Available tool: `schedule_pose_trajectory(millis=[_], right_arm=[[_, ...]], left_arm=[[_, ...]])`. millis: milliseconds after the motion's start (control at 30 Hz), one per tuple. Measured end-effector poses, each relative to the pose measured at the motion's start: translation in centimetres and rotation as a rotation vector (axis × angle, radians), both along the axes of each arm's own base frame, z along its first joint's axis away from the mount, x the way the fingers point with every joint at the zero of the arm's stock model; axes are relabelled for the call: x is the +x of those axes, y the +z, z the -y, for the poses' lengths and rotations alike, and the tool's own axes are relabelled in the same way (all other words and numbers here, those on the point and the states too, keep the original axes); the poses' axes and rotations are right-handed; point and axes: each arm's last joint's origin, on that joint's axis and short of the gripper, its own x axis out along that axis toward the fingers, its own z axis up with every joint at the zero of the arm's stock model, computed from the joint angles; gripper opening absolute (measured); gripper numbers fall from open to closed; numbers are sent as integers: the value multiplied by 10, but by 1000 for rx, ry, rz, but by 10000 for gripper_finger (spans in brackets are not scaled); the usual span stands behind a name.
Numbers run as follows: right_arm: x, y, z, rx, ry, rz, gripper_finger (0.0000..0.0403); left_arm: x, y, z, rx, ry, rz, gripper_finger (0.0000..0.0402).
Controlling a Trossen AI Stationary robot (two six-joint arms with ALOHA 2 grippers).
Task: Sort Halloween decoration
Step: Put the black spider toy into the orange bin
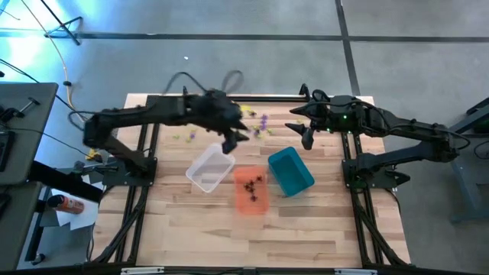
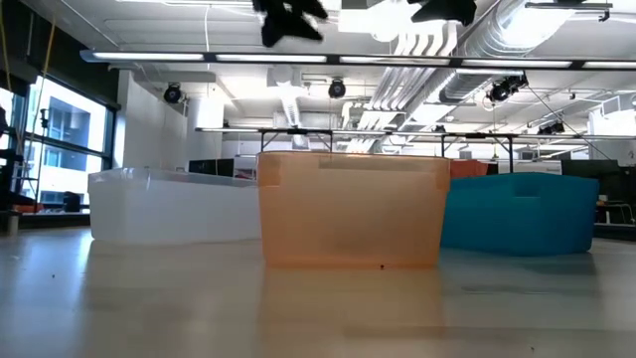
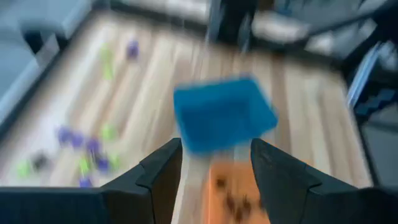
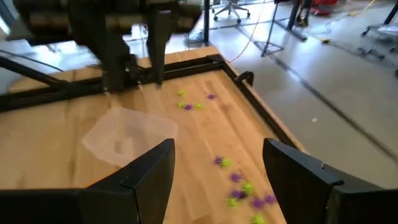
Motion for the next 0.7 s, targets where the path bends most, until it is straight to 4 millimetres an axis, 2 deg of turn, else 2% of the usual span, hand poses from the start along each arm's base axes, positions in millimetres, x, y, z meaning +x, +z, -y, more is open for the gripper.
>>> schedule_pose_trajectory(millis=[67,133,367,567,700], right_arm=[[1,0,0,27,13,6,240],[3,-1,-1,45,35,12,240],[24,-2,-1,115,70,88,240],[54,-14,-2,102,99,90,240],[59,-19,-5,105,111,66,240]], left_arm=[[-14,8,3,27,0,121,167],[-27,8,5,38,5,241,160],[-63,-28,12,-32,69,514,147],[-68,-40,13,-17,63,548,151],[-68,-39,13,20,44,550,152]])
